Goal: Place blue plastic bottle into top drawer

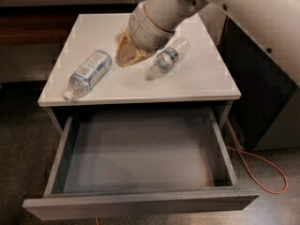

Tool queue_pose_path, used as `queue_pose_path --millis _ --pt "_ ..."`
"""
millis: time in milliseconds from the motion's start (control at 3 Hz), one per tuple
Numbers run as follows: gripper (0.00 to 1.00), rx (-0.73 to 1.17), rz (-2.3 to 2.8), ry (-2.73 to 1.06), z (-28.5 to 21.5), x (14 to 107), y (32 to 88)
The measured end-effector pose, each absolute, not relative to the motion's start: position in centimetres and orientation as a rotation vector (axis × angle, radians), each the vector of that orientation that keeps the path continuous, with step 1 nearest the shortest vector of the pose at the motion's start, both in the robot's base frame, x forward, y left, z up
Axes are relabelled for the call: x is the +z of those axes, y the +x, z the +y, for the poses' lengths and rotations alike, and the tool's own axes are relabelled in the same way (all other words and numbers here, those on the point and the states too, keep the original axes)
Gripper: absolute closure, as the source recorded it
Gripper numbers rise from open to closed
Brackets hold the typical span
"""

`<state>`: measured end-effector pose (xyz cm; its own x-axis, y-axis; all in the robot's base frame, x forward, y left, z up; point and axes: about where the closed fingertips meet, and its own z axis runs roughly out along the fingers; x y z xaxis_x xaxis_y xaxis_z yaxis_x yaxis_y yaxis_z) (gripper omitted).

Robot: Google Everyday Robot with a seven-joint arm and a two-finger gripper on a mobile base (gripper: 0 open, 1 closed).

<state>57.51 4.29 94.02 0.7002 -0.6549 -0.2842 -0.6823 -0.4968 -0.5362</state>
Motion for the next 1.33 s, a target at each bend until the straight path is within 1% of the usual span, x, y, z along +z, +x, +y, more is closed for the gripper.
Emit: queue_pose_path --millis 333,667,1333 --pt "0.23 -0.03 0.913 -2.398 8.4 93.1 59.2" --pt "0.02 -0.063 0.84 -2.467 10.4 92.9 59.7" --pt "0.0 -0.039 0.821 -2.501 11.0 92.1 60.0"
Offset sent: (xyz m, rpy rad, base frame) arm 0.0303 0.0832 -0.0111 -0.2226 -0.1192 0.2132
